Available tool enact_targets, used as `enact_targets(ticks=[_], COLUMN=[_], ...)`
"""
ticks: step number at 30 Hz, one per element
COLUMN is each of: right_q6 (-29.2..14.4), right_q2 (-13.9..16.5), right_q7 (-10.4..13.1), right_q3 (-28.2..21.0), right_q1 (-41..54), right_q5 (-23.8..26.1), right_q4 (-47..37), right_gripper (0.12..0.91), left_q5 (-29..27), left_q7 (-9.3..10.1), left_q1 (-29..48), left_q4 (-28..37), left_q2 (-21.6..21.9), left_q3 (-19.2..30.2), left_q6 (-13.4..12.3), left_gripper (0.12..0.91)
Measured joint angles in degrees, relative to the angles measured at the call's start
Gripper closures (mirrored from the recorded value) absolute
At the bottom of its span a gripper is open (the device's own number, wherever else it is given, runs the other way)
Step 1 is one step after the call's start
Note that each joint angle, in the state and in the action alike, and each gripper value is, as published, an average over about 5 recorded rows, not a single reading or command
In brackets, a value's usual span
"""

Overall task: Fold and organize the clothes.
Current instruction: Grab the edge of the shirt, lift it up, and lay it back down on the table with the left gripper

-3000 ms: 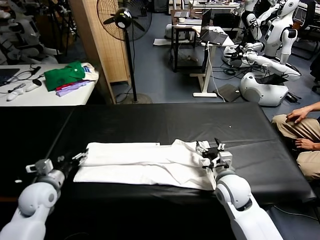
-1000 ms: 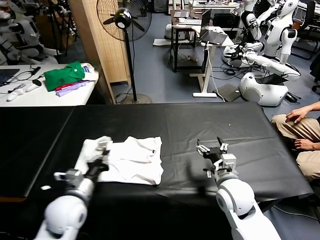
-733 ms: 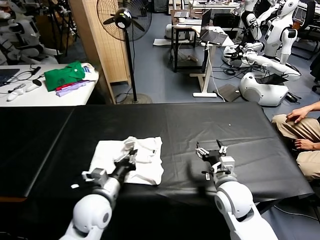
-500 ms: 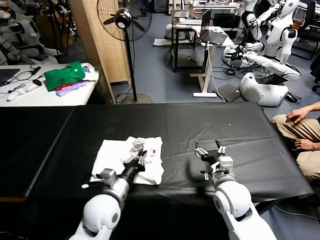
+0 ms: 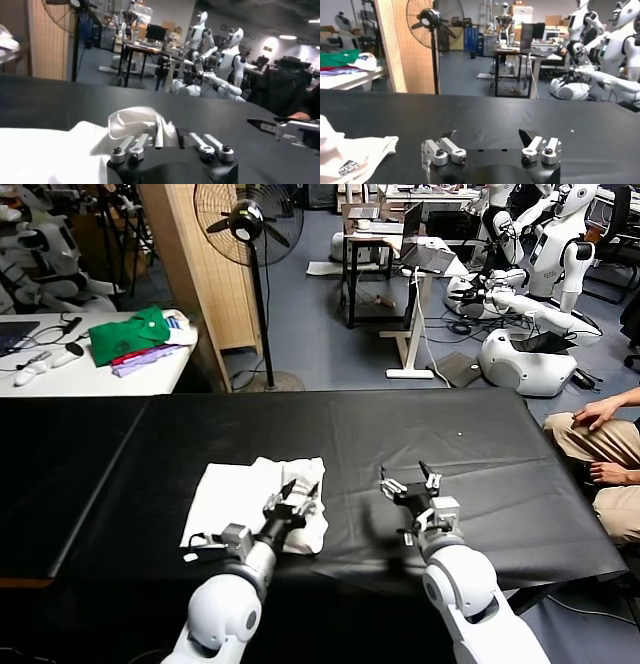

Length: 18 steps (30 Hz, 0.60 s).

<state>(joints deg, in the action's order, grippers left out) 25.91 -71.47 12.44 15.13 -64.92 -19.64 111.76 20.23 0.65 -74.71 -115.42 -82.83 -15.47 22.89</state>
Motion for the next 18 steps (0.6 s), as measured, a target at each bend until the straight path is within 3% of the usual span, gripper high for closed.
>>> enact_targets(ticks=[3, 8, 13, 18], right_q6=[-0.49, -1.07, -1.36, -2.92], right_q2=[0.68, 1.39, -0.02, -2.47], right_q7=[-3.04, -8.21, -8.87, -9.68], right_q3=[-1.3, -5.58, -12.2, -17.8], right_q1=[1.34, 4.7, 9.44, 13.24], right_q5=[-1.44, -1.25, 2.98, 11.31], right_q4=[-0.25, -2.01, -6.33, -12.81], right_gripper=[0.227, 0.227, 0.227, 0.227], left_q5=[-0.32, -1.09, -1.98, -2.22], left_q7=[-0.11, 1.1, 1.93, 2.07], left_q1=[-0.09, -0.49, -2.19, -3.93], left_q4=[-1.97, -3.61, -3.76, -3.9], left_q2=[0.73, 4.3, 8.25, 9.36], left_q3=[-0.62, -4.21, -9.52, -13.37], left_q6=[-0.29, -1.01, -2.25, -2.58], left_gripper=[0.248, 0.233, 0.232, 0.232])
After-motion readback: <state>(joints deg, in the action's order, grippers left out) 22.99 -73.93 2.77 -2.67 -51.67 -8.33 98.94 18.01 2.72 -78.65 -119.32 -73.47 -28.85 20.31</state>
